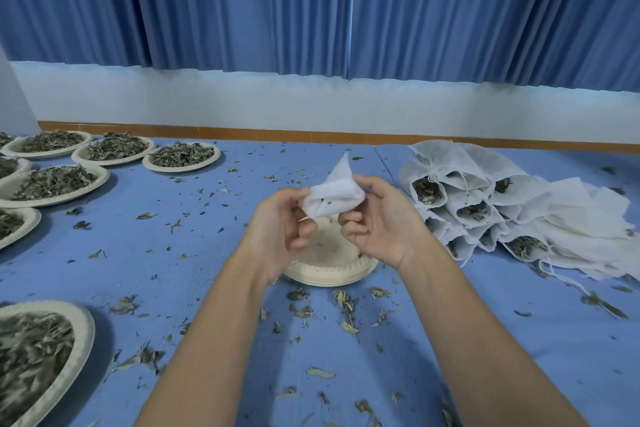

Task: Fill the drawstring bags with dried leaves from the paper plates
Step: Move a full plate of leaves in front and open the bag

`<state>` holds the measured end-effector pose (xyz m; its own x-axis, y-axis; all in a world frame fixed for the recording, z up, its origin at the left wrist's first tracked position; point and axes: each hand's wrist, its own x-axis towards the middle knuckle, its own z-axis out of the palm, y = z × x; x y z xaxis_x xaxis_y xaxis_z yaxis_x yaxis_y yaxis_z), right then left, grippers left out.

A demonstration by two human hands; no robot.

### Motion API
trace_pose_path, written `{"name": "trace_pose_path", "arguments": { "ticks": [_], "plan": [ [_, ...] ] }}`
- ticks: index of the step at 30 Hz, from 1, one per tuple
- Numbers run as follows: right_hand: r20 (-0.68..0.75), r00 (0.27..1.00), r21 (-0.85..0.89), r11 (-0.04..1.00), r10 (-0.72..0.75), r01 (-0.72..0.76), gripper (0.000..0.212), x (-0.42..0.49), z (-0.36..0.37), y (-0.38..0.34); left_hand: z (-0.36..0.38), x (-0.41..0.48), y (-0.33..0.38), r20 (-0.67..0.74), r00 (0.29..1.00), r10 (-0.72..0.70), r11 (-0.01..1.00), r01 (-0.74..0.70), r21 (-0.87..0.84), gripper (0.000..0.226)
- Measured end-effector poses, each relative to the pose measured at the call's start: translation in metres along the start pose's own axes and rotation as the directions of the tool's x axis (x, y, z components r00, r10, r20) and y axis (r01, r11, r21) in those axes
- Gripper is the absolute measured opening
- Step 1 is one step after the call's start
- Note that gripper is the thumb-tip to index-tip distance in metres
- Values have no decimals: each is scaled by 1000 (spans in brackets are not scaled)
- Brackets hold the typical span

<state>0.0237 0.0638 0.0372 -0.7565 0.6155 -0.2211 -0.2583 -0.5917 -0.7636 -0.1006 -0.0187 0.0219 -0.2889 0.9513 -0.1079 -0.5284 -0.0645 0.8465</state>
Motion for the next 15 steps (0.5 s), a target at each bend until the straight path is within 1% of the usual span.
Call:
{"name": "trace_pose_path", "arguments": {
  "ticks": [1,2,3,4,5,6,8,9,10,11,12,13,14,15],
  "plan": [
    [22,999,7,1000,-25,24,15,-1,0,0,0,0,-1,-12,1000,22,991,-20,130,4],
    [29,998,-26,998,-53,54,13,-1,-1,2,1,1,-2,-28,998,53,969,-45,244,5],
    [9,995,-111,989,-95,96,15,0,-1,5,1,2,-4,-59,994,92,937,-66,342,11],
    [-39,987,-229,963,-154,141,23,2,-2,8,2,3,-6,-95,986,139,904,-87,418,13],
    [-74,971,-340,921,-228,190,26,4,0,11,4,4,-8,-132,974,182,880,-101,464,13],
    [-99,951,-430,875,-293,225,24,5,2,14,6,4,-9,-170,961,219,871,-114,478,12],
    [-137,922,-570,790,-363,226,17,6,8,20,8,5,-12,-257,925,281,872,-134,471,17],
    [-156,902,-659,722,-403,208,18,6,11,23,9,6,-13,-291,904,312,866,-146,477,23],
    [-165,870,-760,622,-464,188,21,6,13,27,10,6,-15,-318,880,354,847,-158,507,26],
    [-151,832,-840,513,-534,177,24,6,15,31,11,6,-17,-337,846,413,805,-167,569,25],
    [-116,788,-894,409,-605,182,22,7,17,34,13,6,-19,-341,800,493,729,-167,664,21],
    [-72,741,-932,310,-667,188,19,6,19,38,14,5,-21,-325,747,579,621,-147,770,16],
    [-28,694,-964,203,-719,173,16,6,18,40,14,4,-23,-281,700,657,500,-126,857,12],
    [19,658,-989,84,-753,126,19,7,17,40,13,2,-23,-223,667,711,387,-107,916,12]
  ]
}}
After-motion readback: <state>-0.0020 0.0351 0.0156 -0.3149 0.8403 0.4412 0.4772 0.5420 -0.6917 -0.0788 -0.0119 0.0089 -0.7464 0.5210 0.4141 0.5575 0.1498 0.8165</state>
